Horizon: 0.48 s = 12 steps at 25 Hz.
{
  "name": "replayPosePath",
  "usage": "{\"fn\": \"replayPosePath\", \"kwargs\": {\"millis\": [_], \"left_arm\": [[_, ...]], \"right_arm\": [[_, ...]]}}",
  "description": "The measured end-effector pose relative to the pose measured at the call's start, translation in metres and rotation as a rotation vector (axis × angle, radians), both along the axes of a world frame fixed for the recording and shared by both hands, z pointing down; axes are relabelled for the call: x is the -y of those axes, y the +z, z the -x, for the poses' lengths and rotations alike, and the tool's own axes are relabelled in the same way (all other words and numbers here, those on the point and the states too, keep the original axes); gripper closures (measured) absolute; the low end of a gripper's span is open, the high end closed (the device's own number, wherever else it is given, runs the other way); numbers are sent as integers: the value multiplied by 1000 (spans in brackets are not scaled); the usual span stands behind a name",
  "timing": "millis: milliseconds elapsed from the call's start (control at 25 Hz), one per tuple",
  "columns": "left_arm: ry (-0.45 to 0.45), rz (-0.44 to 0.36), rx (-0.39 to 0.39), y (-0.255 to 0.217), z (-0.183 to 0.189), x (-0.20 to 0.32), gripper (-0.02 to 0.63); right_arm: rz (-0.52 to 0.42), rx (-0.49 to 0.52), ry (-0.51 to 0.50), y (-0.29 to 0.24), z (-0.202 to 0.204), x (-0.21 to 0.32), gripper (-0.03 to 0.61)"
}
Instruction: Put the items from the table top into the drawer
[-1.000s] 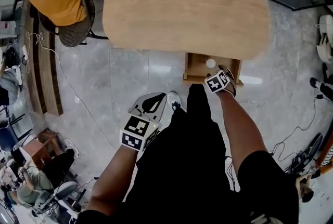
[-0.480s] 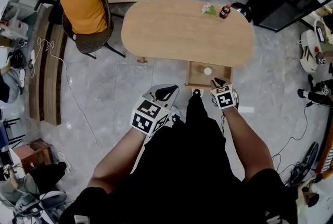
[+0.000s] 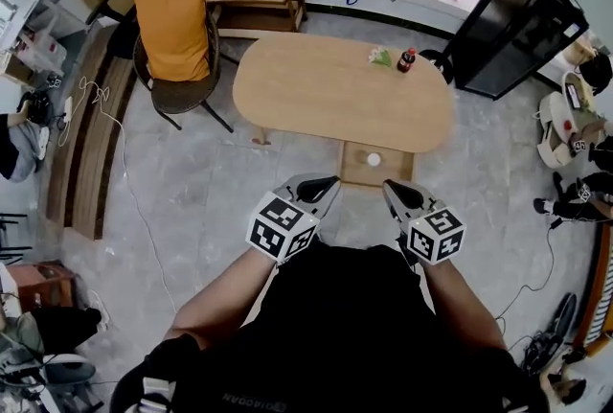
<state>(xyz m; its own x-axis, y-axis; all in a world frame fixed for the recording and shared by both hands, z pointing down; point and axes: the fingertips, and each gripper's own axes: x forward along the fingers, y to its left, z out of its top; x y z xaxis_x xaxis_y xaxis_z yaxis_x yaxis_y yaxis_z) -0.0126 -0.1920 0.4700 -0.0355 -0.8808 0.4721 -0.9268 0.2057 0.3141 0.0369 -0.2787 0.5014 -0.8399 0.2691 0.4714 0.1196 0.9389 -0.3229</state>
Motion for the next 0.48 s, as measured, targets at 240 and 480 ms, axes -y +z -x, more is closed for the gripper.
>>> {"fn": "replayPosePath", "kwargs": {"millis": [240,480], "left_arm": [[-90,-49,74,-34,-34,14,612],[-154,-101,59,-46,-104,54,612]], "right_arm": [[-125,123,-117,-52,-41,4,575],[-73,202,-122,-72,-110,45,575]]}}
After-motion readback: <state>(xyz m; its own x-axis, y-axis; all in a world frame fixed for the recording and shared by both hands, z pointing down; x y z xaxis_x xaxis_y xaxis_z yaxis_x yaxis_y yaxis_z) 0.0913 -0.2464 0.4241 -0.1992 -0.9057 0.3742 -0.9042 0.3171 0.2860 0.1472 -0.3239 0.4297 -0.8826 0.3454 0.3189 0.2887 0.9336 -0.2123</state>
